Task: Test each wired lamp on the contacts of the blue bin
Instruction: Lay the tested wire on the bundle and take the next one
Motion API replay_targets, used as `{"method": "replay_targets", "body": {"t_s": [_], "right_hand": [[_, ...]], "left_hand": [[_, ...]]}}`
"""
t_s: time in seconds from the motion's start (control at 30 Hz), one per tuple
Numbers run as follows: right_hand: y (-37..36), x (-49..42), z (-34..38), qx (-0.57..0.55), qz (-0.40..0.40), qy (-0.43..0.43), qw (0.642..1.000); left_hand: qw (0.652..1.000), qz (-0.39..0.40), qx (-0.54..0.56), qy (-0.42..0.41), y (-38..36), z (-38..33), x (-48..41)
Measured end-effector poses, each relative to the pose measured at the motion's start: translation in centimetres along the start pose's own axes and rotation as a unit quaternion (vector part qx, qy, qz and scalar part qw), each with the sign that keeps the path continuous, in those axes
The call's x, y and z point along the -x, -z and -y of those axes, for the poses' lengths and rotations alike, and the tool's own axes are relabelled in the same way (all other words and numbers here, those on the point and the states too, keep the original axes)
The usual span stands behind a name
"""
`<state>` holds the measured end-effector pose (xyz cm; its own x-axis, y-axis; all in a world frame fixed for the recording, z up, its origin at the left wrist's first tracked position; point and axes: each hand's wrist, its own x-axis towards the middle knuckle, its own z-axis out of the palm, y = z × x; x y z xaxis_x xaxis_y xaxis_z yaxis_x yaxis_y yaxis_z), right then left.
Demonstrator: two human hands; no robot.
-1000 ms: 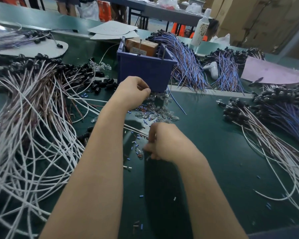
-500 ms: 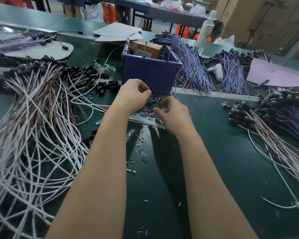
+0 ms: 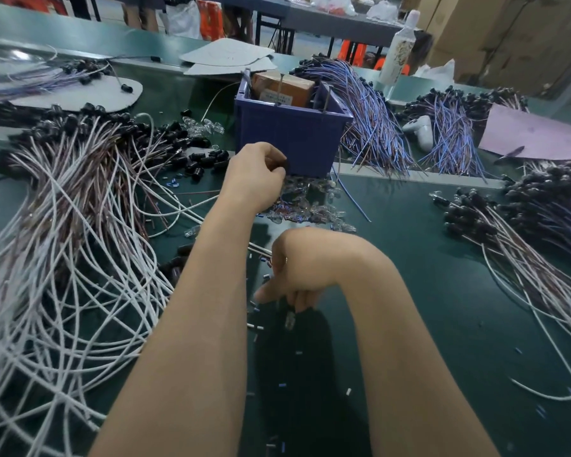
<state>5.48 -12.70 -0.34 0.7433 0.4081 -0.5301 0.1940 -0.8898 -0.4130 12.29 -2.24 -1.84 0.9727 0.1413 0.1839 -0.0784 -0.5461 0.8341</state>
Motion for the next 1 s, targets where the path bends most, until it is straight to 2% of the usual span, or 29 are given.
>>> {"method": "replay_targets", "body": {"t_s": [0.13, 0.23, 0.43, 0.63, 0.77, 1.0], "right_hand": [[-0.5, 0.8, 0.0, 0.055, 0.009, -0.003, 0.998], [-0.5, 2.1, -0.8, 0.048, -0.014, -0.017, 0.999], [-3.0, 5.3, -1.0, 0.055, 0.001, -0.006, 0.998], [-4.6, 6.2, -0.7, 0.088, -0.110, 0.007, 0.990], [-4.5, 3.9, 0.0, 0.110, -0.133, 0.031, 0.985], [-1.5, -1.4, -0.6, 0.144, -0.187, -0.027, 0.971]], "left_hand": [[1.000, -0.006, 0.001, 0.012, 0.0, 0.2, -0.1], [1.000, -0.009, 0.000, 0.017, 0.0, 0.4, -0.1], [1.000, 0.012, -0.004, 0.029, -0.3, 0.5, 0.0], [0.999, 0.019, 0.004, 0.033, -0.3, 0.4, 0.0], [0.999, 0.025, 0.000, 0.029, -0.4, 0.2, 0.2], [1.000, 0.010, 0.015, 0.009, -0.5, 0.5, 0.2]]}}
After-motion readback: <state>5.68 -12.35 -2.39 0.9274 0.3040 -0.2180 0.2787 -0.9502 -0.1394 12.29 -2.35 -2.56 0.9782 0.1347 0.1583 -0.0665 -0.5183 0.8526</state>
